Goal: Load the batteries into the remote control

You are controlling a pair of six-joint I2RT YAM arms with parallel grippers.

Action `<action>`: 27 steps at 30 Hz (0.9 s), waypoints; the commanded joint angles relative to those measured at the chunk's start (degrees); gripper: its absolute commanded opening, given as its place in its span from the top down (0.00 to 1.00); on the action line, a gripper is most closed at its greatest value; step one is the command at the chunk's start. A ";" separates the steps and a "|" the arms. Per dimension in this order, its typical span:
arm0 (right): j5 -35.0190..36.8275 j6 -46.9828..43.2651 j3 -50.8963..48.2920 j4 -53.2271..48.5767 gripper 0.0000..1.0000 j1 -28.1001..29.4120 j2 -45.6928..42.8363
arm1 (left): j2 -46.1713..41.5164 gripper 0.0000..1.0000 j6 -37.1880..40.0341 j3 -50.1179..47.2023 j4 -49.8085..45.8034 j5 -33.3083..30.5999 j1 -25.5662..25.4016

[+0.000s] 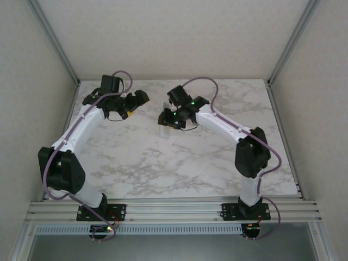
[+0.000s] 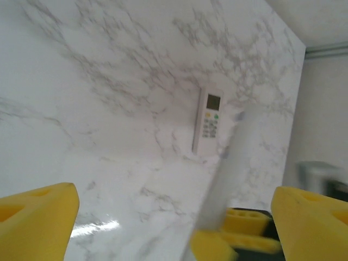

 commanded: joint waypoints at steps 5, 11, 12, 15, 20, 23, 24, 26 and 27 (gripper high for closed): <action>-8.65 0.07 3.98 7.57 0.72 3.15 2.11 | 0.94 0.13 -3.05 0.85 4.71 10.16 -0.18; -10.15 1.47 6.89 8.28 0.74 3.99 4.63 | 0.28 0.41 -6.01 -2.11 7.90 12.55 -0.18; -10.34 1.81 6.83 8.95 0.74 3.99 4.57 | 0.27 0.47 -5.80 -2.19 7.42 12.00 -0.25; -11.25 1.96 7.84 9.08 0.73 3.99 4.78 | -0.14 0.64 -6.43 -3.09 8.40 11.47 -0.22; -11.73 2.68 8.57 8.67 0.69 3.99 3.73 | -0.51 0.82 -5.01 -2.80 9.07 9.81 -0.29; -10.46 2.31 9.81 7.40 0.66 3.77 2.53 | -0.53 0.91 -2.60 -1.79 7.46 7.19 -0.34; -10.46 2.11 10.28 6.91 0.64 3.60 2.30 | -0.53 0.93 -2.29 -1.52 7.28 6.41 -0.35; -10.34 1.68 11.16 5.20 0.51 2.99 1.92 | -0.69 0.96 -1.94 -1.24 7.54 5.00 -0.43; -10.11 1.43 11.37 4.15 0.40 2.71 1.65 | -0.78 0.98 -1.64 -0.95 7.26 4.02 -0.56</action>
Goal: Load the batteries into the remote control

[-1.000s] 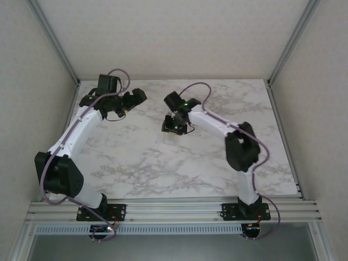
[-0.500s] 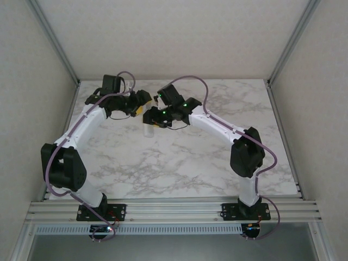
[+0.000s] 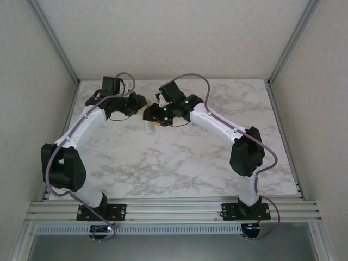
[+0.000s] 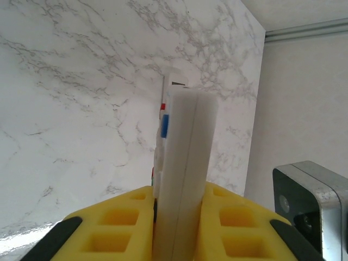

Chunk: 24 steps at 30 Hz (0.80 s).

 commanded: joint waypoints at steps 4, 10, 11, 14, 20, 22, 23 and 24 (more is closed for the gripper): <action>1.30 -2.89 1.29 -3.09 0.24 -1.94 -7.63 | -0.46 1.00 4.16 4.84 -7.19 -12.68 -1.09; 11.71 -2.98 -11.40 -11.18 0.20 -9.05 -19.48 | 10.76 1.00 7.72 17.80 -25.70 -40.44 -11.28; 13.67 -2.32 -13.75 -13.27 0.20 -10.22 -21.34 | 14.74 1.00 6.91 22.09 -30.28 -44.70 -13.64; 20.57 -0.89 -17.58 -22.63 0.21 -13.10 -24.67 | 26.62 1.00 2.88 33.86 -41.81 -56.08 -19.56; 24.70 -3.08 -25.81 -27.83 0.20 -16.55 -30.11 | 42.16 1.00 -2.28 50.73 -47.28 -62.68 -26.85; 24.67 -3.78 -28.29 -28.29 0.20 -17.35 -31.28 | 47.51 1.00 -2.97 56.39 -47.70 -61.67 -28.62; 24.63 -4.04 -29.11 -28.68 0.20 -17.86 -31.65 | 49.67 1.00 -3.07 58.13 -47.77 -61.52 -29.22; 24.67 -4.32 -29.78 -29.29 0.20 -18.38 -32.14 | 51.49 1.00 -3.35 59.58 -47.64 -61.63 -29.77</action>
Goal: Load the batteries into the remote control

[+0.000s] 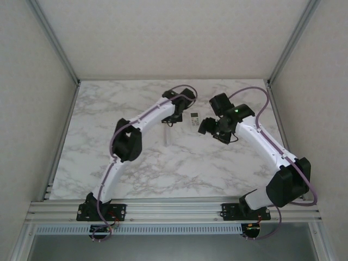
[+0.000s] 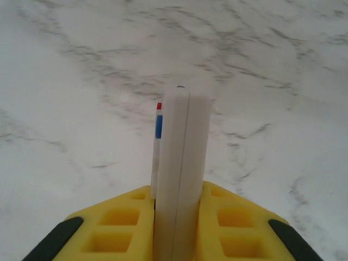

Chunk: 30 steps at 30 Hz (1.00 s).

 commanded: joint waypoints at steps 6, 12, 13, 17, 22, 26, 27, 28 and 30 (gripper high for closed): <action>2.45 -2.74 -6.73 -3.43 0.20 -4.24 -8.77 | 6.60 1.00 0.03 4.45 4.26 -3.17 -3.19; 0.73 -4.54 -9.98 -4.02 0.19 -7.94 -12.50 | 8.69 0.87 0.32 4.47 12.61 2.48 -3.69; 0.42 -4.94 -10.26 -3.89 0.19 -8.43 -13.02 | 8.78 0.83 0.77 4.47 14.02 3.72 -3.67; -0.67 -6.29 -10.73 -3.63 0.19 -10.38 -13.49 | 8.75 0.67 1.46 4.90 17.22 6.82 -3.27; -2.02 -7.54 -10.53 -3.08 0.19 -12.21 -13.38 | 7.93 0.50 -0.17 6.04 17.06 8.73 -2.46; -1.97 -9.81 -12.43 1.41 0.16 -14.67 -12.76 | 2.42 0.42 -0.62 6.06 18.11 8.01 -1.69; -1.17 -10.81 -13.79 4.39 0.16 -15.45 -12.52 | -0.57 0.38 -0.15 4.65 19.73 7.52 -1.50; 0.83 -11.52 -15.12 6.85 0.16 -16.12 -12.37 | -3.76 0.35 0.70 2.03 22.25 6.72 -1.49; 8.49 -13.28 -20.07 16.46 0.16 -16.97 -13.93 | -13.71 0.26 3.31 -8.00 31.26 5.04 -1.19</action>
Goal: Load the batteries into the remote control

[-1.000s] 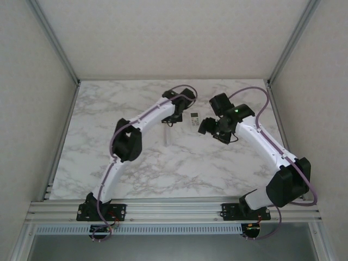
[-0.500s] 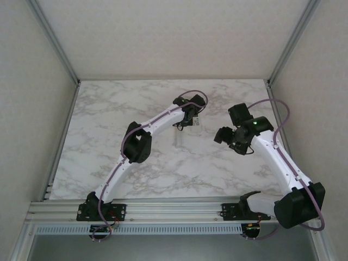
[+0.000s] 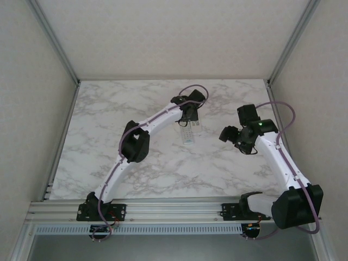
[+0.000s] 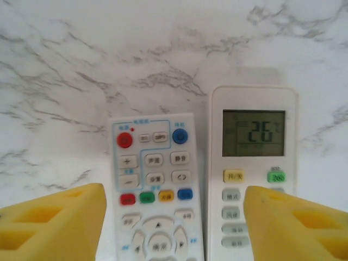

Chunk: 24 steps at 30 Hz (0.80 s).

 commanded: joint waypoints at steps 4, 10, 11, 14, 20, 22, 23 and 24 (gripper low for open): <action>23.59 -15.18 -21.80 41.78 0.11 -1.21 -8.10 | -34.35 0.16 8.29 -29.76 29.57 -3.77 2.53; 23.38 -28.74 -33.04 75.96 0.07 -4.13 6.34 | -57.69 0.10 18.94 -61.61 49.70 -14.86 8.12; 21.31 -29.43 -31.56 78.08 0.06 -4.17 8.60 | -60.97 0.08 19.67 -66.55 51.91 -16.90 9.45; 17.38 -31.95 -30.40 89.74 0.01 -4.61 17.32 | -70.12 0.06 22.35 -80.50 58.17 -25.49 12.18; 12.88 -30.65 -36.93 100.21 0.01 -7.10 18.51 | -86.14 0.04 27.10 -105.17 66.33 -24.05 22.40; 12.34 -31.42 -37.27 101.05 0.01 -6.52 18.55 | -89.78 0.03 29.44 -112.49 72.49 -18.27 26.99; 12.01 -31.58 -37.86 102.71 0.01 -6.65 18.87 | -90.61 0.03 30.15 -116.64 77.32 -14.88 29.82; 11.83 -31.45 -37.52 101.59 0.01 -6.72 18.65 | -90.31 0.03 30.67 -119.45 81.36 -13.15 32.48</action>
